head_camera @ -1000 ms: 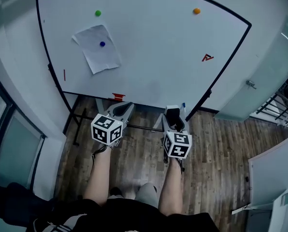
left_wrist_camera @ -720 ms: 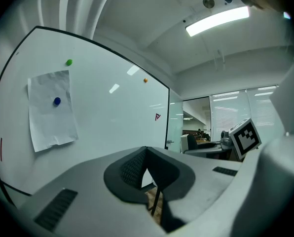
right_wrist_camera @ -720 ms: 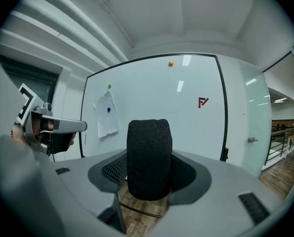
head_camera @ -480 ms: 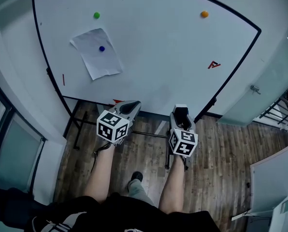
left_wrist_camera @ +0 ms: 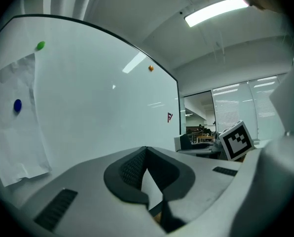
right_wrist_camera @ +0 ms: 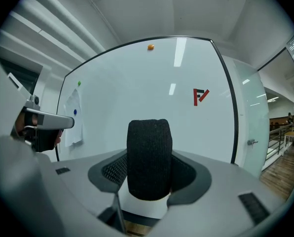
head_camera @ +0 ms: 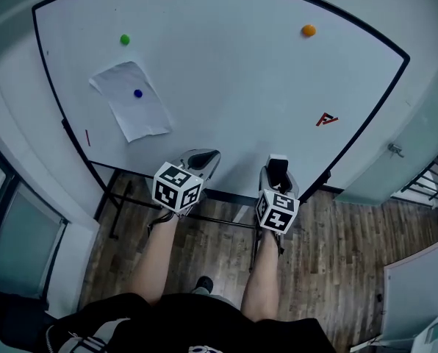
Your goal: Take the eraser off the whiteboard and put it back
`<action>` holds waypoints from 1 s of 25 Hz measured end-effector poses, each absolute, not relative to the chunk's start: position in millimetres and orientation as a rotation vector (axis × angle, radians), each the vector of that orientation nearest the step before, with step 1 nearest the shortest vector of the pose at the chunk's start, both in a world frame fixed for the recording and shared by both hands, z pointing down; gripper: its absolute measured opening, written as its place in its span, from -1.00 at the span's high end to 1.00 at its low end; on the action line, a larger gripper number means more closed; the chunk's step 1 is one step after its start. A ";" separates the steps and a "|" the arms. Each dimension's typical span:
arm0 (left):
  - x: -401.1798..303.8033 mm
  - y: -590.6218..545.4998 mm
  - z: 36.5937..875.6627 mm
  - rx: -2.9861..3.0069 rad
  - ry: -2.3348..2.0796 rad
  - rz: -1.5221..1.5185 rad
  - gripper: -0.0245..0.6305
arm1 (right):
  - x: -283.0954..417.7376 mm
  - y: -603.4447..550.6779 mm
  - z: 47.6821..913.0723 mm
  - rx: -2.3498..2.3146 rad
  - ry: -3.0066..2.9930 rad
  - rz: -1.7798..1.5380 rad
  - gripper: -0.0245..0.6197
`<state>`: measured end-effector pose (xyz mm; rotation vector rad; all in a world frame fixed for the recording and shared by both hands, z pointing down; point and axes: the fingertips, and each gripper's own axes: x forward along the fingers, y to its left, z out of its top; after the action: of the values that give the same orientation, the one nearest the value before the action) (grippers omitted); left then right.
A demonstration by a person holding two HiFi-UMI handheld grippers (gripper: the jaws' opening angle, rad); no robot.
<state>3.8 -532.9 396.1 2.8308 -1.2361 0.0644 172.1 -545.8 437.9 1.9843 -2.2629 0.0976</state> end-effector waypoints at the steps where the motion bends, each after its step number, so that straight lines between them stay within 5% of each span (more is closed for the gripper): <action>1: 7.3 -540.5 397.6 2.828 -1.239 0.070 0.87 | 175.8 -554.0 438.5 1.990 -2.256 0.099 0.18; 25: 22.9 -632.7 420.2 2.716 -1.353 0.118 0.87 | 212.6 -656.6 459.7 2.097 -2.179 0.122 0.17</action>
<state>22.9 -632.7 420.2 2.7156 -1.3528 0.1181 212.6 -656.6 459.7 2.0970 -2.1791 0.1218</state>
